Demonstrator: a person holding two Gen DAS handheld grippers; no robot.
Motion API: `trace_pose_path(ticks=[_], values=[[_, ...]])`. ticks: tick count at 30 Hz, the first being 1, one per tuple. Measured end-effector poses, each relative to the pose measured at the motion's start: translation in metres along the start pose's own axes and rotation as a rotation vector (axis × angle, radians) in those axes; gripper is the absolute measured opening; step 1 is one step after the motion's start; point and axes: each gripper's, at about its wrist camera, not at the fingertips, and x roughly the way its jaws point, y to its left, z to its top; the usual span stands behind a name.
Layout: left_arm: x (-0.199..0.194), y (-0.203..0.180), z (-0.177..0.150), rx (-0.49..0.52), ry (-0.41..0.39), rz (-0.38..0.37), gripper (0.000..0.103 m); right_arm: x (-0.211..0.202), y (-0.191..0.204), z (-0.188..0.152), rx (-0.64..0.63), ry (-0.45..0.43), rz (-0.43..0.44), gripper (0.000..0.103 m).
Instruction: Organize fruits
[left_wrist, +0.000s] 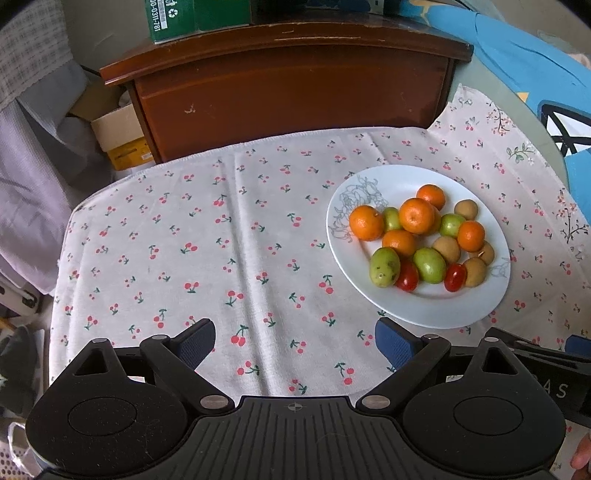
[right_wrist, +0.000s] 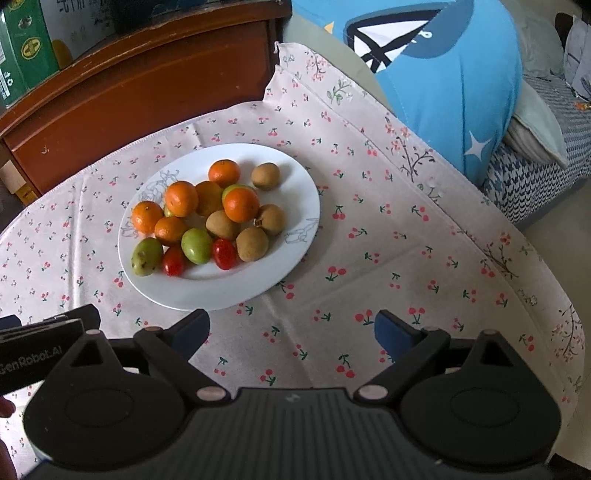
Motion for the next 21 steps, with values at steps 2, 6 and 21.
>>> trace_pose_path(ticks=[2,6,21], values=[[0.0011,-0.0002,0.0005,0.002,0.001,0.001,0.095,0.0009,0.0004,0.0002,-0.001,0.000,-0.003,0.096],[0.0032,-0.0011,0.0015,0.006,0.004,0.007,0.095,0.0019,0.0017,0.0007,-0.013,-0.009,-0.018,0.096],[0.0084,-0.0013,0.0034,0.020,0.005,0.019,0.095,0.0087,0.0037,0.0033,-0.031,-0.018,-0.040,0.096]])
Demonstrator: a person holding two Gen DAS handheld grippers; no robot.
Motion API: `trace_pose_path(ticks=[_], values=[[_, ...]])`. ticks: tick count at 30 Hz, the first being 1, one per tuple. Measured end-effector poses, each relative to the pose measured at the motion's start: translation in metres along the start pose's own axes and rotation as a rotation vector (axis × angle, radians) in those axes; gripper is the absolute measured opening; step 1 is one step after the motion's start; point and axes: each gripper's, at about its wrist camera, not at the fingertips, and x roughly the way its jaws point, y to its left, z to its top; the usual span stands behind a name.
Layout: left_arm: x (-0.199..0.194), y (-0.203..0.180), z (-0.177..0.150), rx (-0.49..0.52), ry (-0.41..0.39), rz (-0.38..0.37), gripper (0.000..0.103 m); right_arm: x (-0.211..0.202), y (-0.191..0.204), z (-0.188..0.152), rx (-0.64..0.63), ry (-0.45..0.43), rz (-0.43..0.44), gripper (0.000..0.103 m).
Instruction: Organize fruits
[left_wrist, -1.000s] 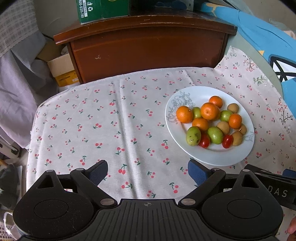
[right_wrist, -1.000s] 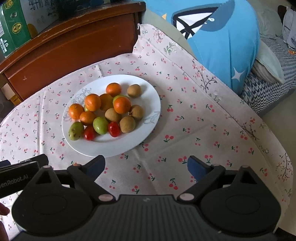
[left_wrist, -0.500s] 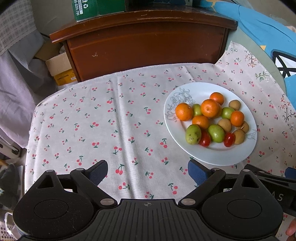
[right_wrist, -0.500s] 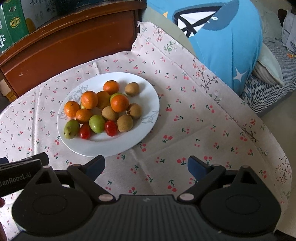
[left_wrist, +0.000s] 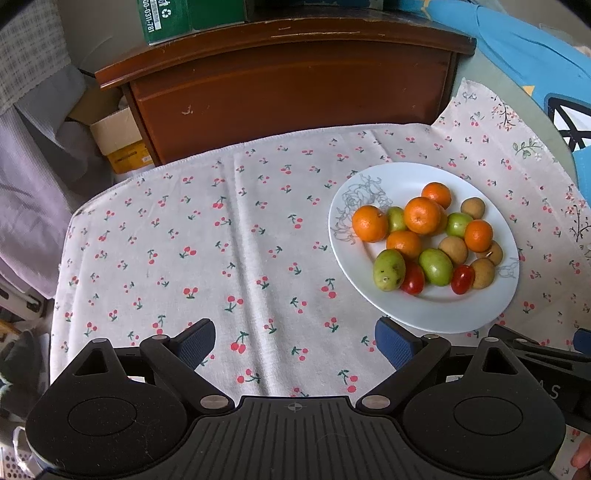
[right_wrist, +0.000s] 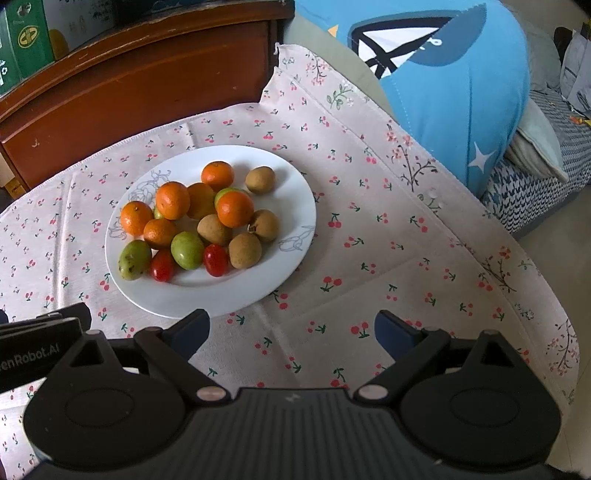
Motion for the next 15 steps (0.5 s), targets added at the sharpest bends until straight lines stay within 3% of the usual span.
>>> trace_pose_path(ticks=[15], values=[[-0.0010,0.0047,-0.0027,0.005,0.001,0.015,0.095,0.0042,0.0063,-0.0015,-0.029,-0.018,0.015,0.096]])
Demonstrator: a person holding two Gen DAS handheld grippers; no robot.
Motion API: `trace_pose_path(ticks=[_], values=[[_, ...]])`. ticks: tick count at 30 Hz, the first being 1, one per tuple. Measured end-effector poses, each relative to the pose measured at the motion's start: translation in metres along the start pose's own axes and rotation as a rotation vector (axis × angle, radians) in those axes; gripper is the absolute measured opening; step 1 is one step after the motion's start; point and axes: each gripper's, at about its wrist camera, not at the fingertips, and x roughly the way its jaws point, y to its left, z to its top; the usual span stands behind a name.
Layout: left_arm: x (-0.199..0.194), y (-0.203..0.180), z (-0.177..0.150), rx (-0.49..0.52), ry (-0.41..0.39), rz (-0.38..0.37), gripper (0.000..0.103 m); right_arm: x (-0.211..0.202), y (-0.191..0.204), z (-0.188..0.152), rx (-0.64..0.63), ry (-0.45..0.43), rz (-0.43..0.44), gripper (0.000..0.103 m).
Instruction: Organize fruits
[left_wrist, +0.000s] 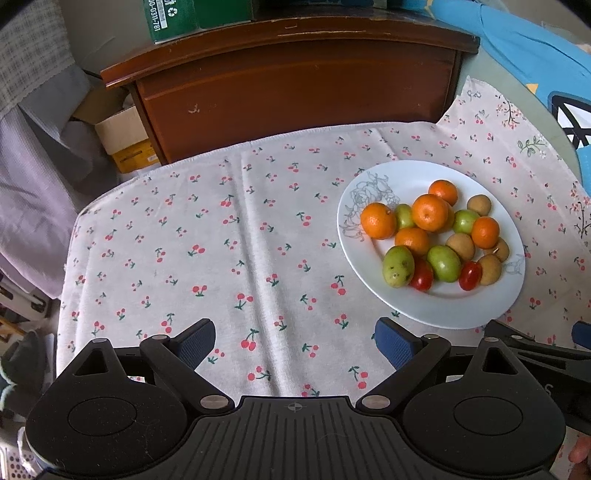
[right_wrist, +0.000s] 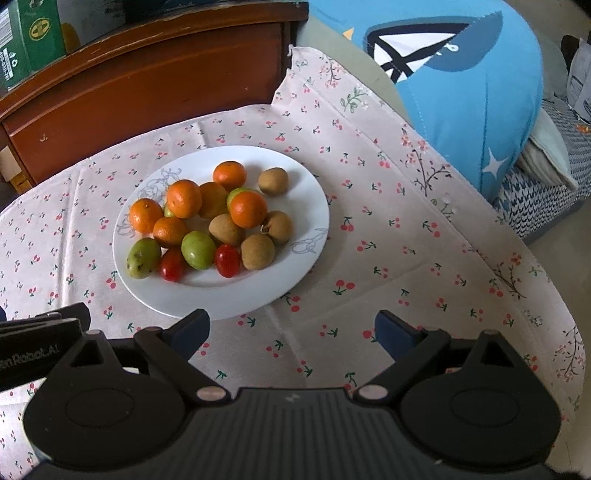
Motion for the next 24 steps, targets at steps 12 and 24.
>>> trace_pose_path(ticks=[12,24], values=[[-0.009,0.011,-0.008,0.003,-0.014,0.025,0.095,-0.004,0.009,-0.006,-0.033,-0.021,0.040,0.096],[-0.027,0.029,-0.028,-0.027,-0.026,0.016,0.095,-0.015,0.020,-0.022,-0.082,-0.050,0.088,0.096]])
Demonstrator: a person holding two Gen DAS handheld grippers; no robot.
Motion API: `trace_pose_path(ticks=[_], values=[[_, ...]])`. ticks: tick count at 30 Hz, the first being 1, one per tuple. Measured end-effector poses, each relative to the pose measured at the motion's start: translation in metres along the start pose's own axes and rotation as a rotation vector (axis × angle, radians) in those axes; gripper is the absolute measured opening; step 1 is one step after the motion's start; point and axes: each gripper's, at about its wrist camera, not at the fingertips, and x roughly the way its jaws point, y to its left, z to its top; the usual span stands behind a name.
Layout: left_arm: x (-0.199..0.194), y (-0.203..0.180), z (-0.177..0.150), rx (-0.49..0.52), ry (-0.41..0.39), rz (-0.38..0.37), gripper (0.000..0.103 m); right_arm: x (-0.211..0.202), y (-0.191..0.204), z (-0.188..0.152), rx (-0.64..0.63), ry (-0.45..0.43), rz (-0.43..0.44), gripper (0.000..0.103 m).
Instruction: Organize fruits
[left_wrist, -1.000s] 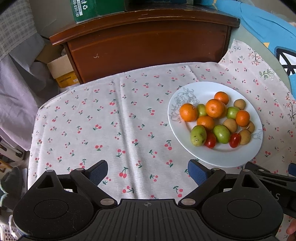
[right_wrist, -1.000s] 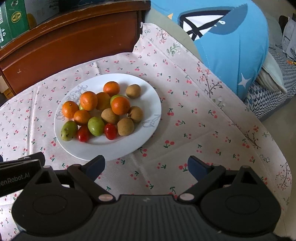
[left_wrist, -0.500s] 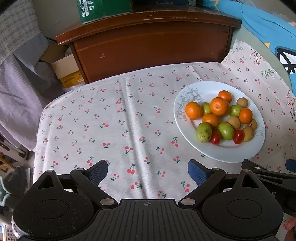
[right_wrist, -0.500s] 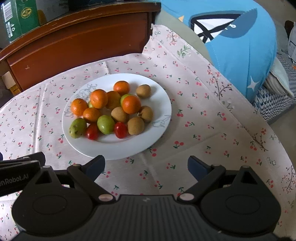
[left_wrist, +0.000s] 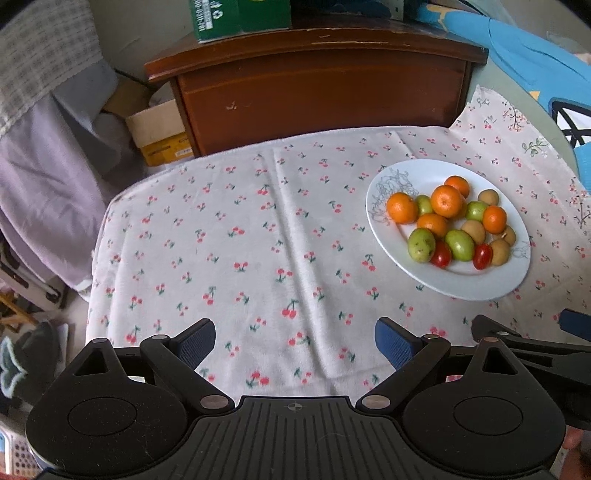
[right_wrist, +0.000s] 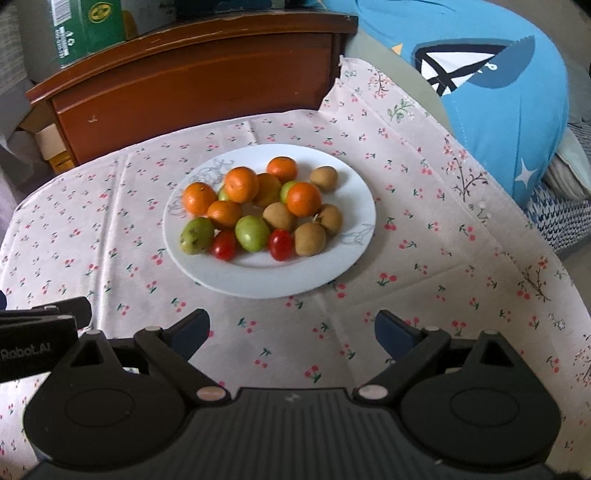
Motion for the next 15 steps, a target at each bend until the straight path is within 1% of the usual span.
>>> trace_pose_path(ticks=[4,9,15], values=[[-0.008,0.008,-0.011,-0.004,-0.009,-0.004,0.095,-0.004,0.003,-0.009,-0.004,-0.011,0.038,0.096],[-0.018,0.022,-0.024,-0.026,-0.016,-0.018,0.095,-0.010,0.010,-0.024,-0.017,-0.029,0.109,0.096],[-0.030,0.041,-0.036,-0.064,-0.025,-0.031,0.095,-0.012,0.020,-0.049,-0.044,-0.058,0.162,0.098]])
